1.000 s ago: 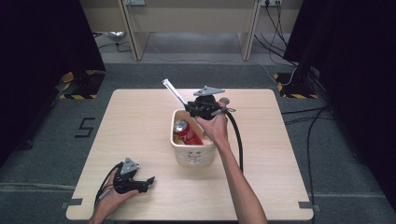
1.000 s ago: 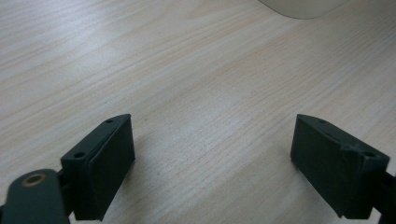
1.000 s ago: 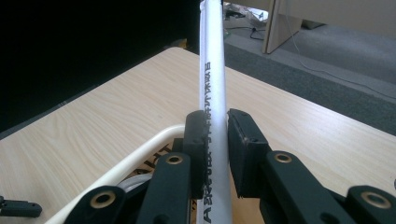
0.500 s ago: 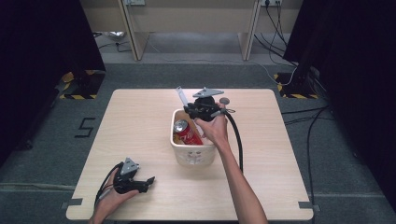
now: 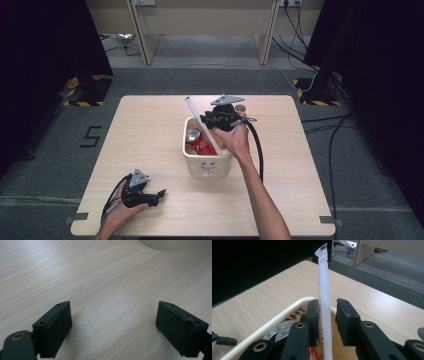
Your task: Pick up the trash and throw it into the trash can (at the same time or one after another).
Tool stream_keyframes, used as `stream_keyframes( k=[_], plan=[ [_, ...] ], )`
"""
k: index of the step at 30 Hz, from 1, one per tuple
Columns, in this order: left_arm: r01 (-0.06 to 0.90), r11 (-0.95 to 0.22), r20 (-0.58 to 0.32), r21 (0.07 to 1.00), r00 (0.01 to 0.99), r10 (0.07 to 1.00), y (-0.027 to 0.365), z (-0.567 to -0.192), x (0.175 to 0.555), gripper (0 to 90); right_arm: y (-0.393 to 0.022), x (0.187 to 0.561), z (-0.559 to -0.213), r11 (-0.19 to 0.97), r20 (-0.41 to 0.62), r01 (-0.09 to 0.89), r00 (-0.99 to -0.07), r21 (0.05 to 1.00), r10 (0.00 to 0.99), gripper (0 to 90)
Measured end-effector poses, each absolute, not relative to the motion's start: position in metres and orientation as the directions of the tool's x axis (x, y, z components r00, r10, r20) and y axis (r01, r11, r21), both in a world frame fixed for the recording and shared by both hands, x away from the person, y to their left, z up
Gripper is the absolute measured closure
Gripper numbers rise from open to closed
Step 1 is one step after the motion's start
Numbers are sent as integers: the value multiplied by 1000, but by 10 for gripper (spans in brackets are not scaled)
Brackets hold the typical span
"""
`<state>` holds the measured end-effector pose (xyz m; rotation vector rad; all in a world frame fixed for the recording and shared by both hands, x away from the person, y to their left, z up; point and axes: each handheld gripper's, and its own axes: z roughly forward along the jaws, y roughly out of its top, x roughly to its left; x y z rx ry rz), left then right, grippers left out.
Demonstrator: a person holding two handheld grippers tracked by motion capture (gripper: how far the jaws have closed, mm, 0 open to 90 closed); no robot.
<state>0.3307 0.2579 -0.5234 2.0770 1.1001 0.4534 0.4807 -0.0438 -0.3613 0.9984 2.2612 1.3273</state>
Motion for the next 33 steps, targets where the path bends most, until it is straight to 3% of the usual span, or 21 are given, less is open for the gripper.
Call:
stream_keyframes(
  k=[10,24,33],
  plan=[
    [561,-366,-27,742,571,820,258,-524,331,131,-49,477,-359,321,56,395,-700,861,712,675],
    [562,-368,-26,741,571,820,258,-524,331,131,-63,470,-353,296,65,392,-689,871,721,391],
    [562,-365,-28,742,570,821,258,-524,331,131,-70,463,-348,303,39,378,-679,874,733,303]
  ],
)
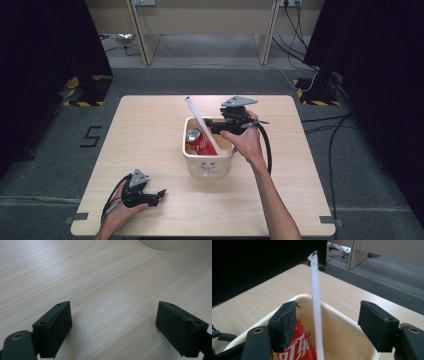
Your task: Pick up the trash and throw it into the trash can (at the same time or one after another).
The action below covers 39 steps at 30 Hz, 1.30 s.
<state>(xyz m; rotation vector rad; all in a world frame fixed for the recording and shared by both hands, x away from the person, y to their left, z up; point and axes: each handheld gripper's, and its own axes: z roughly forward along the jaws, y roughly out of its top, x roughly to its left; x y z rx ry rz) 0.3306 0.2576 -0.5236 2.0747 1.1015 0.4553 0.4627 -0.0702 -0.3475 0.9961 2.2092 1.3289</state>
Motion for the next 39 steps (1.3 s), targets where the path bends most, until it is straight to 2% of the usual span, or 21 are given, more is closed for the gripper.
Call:
stream_keyframes(
  k=[16,39],
  plan=[
    [561,-365,-27,743,570,821,257,-524,331,131,-98,453,-350,293,31,375,-660,879,751,299],
    [561,-370,-23,740,571,821,257,-524,331,130,-166,420,-371,250,39,385,-605,889,795,295]
  ],
)
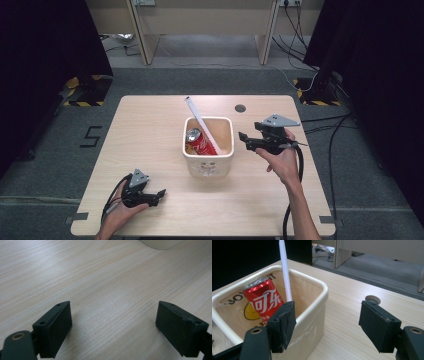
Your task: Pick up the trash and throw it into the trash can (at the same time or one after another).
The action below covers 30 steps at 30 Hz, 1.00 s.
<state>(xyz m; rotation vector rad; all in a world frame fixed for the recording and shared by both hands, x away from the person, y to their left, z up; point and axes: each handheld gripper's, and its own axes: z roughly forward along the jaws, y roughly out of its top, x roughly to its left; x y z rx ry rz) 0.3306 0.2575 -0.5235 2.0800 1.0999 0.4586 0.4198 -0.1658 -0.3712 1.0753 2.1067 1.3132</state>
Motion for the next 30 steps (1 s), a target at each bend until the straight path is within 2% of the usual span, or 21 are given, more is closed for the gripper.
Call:
stream_keyframes(
  k=[10,12,30],
  plan=[
    [561,-371,-23,740,571,820,257,-524,331,130,-190,407,-390,248,38,407,-578,879,815,292],
    [562,-371,-23,740,571,821,257,-523,331,129,-194,404,-394,269,10,408,-566,872,824,283],
    [562,-370,-23,740,571,820,257,-524,331,130,-206,384,-434,311,-23,447,-542,839,840,278]
  ],
)
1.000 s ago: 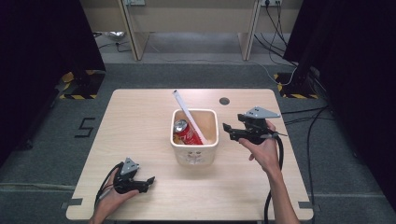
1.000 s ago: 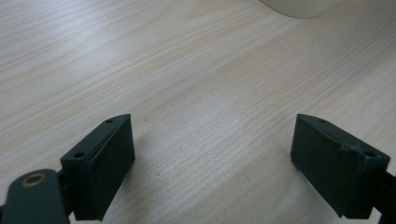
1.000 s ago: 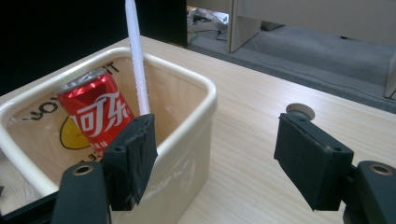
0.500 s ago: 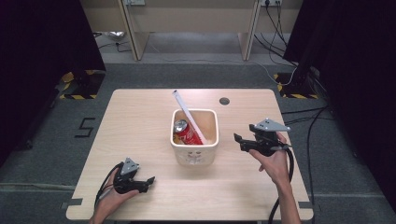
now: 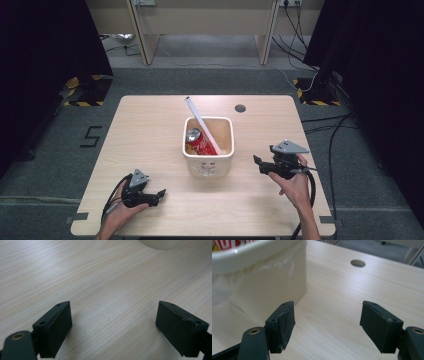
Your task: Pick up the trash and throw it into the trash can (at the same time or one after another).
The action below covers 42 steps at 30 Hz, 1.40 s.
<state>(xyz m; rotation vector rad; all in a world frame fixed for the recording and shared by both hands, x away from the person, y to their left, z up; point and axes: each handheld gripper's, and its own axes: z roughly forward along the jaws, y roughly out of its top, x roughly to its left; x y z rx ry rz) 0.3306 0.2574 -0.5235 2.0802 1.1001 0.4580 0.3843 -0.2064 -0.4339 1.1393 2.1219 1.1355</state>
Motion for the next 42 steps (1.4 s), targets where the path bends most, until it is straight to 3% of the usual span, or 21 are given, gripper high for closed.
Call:
stream_keyframes(
  k=[42],
  plan=[
    [561,-366,-26,743,570,821,258,-524,331,132,-233,358,-499,354,-3,589,-512,726,859,279]
  ],
)
